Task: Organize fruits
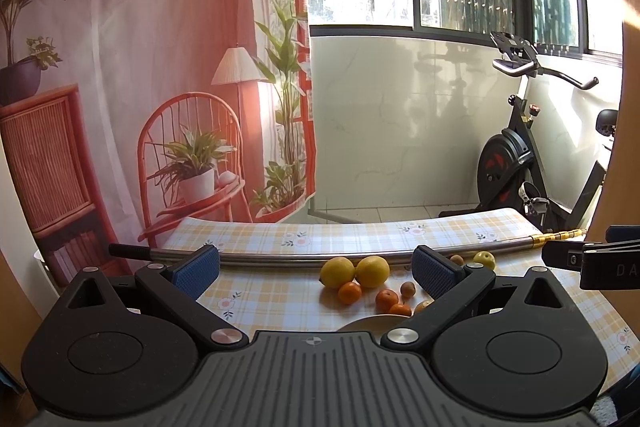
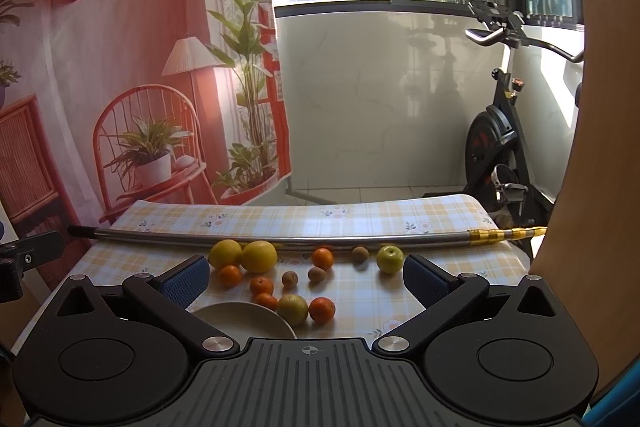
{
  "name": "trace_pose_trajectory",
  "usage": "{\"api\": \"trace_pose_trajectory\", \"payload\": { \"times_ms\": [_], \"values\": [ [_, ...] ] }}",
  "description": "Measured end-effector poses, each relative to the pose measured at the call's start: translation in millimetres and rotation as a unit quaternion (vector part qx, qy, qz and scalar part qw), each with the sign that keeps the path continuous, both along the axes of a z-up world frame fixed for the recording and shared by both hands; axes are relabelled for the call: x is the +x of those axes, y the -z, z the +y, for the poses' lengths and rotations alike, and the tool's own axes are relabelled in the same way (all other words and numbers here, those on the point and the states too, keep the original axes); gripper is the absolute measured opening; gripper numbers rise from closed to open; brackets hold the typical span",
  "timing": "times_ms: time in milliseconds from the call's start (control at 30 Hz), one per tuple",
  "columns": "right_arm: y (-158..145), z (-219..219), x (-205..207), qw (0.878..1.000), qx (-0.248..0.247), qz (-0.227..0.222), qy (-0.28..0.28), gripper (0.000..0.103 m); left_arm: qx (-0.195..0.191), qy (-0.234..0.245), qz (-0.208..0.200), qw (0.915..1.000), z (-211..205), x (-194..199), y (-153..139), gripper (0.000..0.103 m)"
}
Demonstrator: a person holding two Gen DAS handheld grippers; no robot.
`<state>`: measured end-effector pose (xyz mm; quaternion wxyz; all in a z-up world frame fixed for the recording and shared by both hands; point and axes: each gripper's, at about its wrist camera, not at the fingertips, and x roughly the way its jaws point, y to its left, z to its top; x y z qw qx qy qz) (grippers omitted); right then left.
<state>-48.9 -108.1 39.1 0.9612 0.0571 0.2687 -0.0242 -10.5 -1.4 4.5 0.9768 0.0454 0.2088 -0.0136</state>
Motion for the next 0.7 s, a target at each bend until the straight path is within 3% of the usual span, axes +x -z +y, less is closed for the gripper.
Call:
{"api": "trace_pose_trajectory", "payload": {
  "times_ms": [500,700],
  "values": [
    [3.4,-0.7,5.1,1.000,0.003,0.008,0.001,0.103,0.002,-0.022,0.006,0.9997,0.5,5.4,2.7,0.103],
    [21.2,-7.0,25.7,1.000,0.002,0.024,0.001,0.103,-0.034,-0.022,0.026,0.9988,19.8,27.1,11.9,0.103]
  ]
}}
